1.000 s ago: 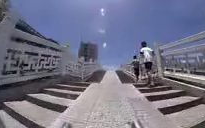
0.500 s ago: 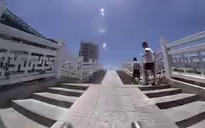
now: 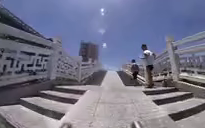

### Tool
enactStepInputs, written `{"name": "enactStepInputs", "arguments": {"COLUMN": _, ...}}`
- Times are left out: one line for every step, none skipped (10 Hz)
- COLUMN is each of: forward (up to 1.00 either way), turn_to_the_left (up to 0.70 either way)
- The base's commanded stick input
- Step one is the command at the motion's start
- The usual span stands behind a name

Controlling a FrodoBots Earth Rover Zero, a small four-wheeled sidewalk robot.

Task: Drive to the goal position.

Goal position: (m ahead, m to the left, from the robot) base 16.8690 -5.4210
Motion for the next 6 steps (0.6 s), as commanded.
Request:
{"name": "enactStepInputs", "arguments": {"forward": 0.7, "turn_to_the_left": 0.0}}
{"name": "enactStepInputs", "arguments": {"forward": 0.7, "turn_to_the_left": 0.0}}
{"name": "enactStepInputs", "arguments": {"forward": 0.7, "turn_to_the_left": 0.0}}
{"name": "enactStepInputs", "arguments": {"forward": 0.7, "turn_to_the_left": 0.0}}
{"name": "enactStepInputs", "arguments": {"forward": 0.7, "turn_to_the_left": 0.0}}
{"name": "enactStepInputs", "arguments": {"forward": 0.7, "turn_to_the_left": -0.02}}
